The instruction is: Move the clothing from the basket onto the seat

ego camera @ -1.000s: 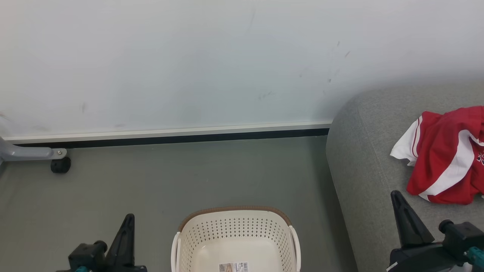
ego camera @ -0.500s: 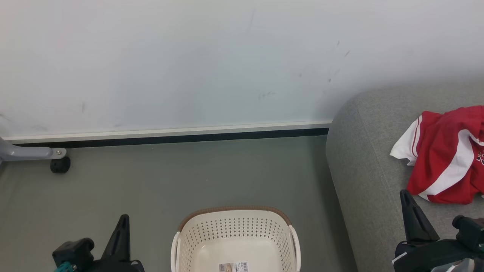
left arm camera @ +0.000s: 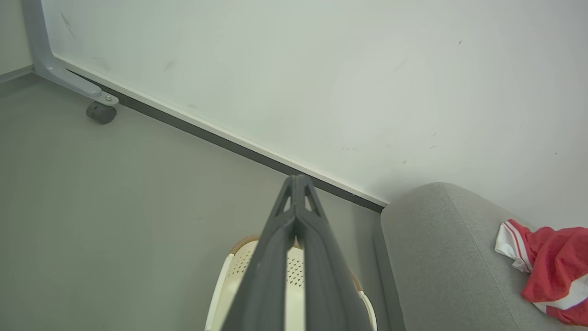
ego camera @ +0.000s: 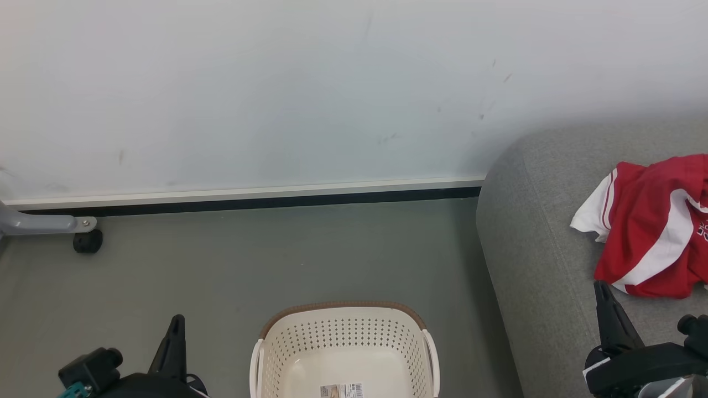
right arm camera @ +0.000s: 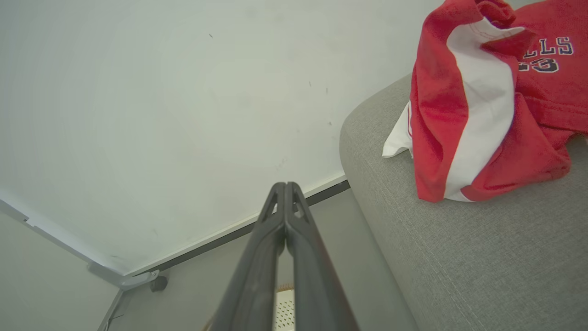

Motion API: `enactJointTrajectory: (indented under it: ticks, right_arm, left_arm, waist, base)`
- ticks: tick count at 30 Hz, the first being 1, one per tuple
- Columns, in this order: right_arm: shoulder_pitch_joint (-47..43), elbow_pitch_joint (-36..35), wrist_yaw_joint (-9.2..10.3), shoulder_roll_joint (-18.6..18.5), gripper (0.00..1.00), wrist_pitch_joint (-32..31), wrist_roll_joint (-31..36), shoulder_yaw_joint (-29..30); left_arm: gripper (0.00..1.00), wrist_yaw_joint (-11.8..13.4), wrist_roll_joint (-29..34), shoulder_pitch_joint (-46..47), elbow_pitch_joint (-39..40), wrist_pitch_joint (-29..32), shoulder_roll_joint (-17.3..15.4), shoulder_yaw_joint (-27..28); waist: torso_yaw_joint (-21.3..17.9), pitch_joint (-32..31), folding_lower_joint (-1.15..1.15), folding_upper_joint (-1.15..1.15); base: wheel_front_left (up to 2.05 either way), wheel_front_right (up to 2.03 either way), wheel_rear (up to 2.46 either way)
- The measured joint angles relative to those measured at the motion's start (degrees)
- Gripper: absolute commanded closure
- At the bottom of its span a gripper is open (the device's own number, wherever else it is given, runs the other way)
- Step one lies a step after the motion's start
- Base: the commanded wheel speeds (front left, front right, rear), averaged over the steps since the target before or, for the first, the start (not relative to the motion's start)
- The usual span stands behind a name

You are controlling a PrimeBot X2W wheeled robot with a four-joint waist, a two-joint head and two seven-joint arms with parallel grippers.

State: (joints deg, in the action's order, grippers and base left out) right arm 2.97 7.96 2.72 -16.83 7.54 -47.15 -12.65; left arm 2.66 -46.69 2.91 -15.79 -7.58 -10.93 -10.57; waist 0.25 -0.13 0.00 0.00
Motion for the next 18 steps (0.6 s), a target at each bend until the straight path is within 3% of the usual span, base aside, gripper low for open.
enactJointTrajectory:
  ticks: [18]
  right_arm:
    - [0.3,2.3,-2.25,3.5,1.0,-3.6,-11.0,5.0]
  left_arm:
    - [1.0,-2.3,-10.9,0.2,-0.3,3.7,2.1,3.9]
  waist:
    - [-0.1,0.1,0.0,0.0]
  base:
    - [0.0,0.0,0.0]
